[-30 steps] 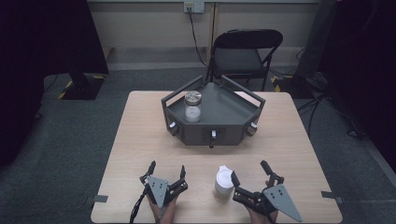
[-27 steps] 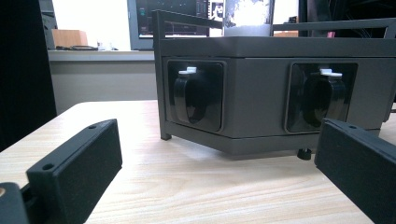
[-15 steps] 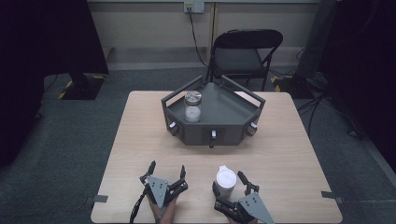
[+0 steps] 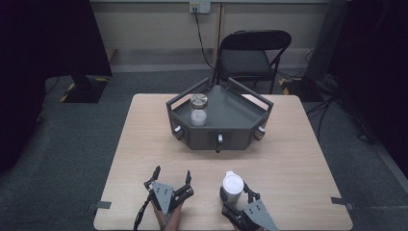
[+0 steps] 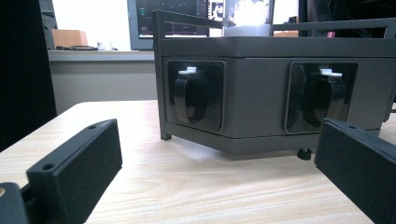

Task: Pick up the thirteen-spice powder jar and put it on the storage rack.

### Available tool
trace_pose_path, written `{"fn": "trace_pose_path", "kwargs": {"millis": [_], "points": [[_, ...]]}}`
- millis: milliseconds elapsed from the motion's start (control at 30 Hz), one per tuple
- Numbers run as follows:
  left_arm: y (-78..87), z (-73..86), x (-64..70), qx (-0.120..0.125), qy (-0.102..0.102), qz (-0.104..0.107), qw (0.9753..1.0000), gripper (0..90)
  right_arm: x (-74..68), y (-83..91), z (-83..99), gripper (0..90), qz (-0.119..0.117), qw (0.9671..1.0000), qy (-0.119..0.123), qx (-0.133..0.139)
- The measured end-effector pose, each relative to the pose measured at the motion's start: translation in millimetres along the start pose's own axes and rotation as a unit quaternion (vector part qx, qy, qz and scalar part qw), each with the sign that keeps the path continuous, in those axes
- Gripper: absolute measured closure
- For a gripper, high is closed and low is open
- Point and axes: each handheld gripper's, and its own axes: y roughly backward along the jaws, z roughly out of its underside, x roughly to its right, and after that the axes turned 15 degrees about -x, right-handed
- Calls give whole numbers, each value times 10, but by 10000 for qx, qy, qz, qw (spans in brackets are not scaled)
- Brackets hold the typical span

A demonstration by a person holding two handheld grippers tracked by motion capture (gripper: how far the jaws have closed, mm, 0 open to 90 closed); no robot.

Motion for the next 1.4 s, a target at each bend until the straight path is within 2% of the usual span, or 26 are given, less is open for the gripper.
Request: {"fn": "trace_pose_path", "kwargs": {"millis": [600, 900, 1000, 1400], "points": [[0, -1, 6, -1, 5, -17, 10000, 1, 53, 33, -51, 298, -87, 10000, 34, -29], [0, -1, 6, -2, 3, -17, 10000, 1, 86, 56, -85, 298, -151, 9998, 104, -31], [0, -1, 6, -1, 5, -18, 10000, 1, 93, 63, -109, 298, -129, 9997, 202, -11], [0, 0, 6, -1, 5, -18, 10000, 0, 194, -5, -258, 298, -390, 9989, 272, -23]]}}
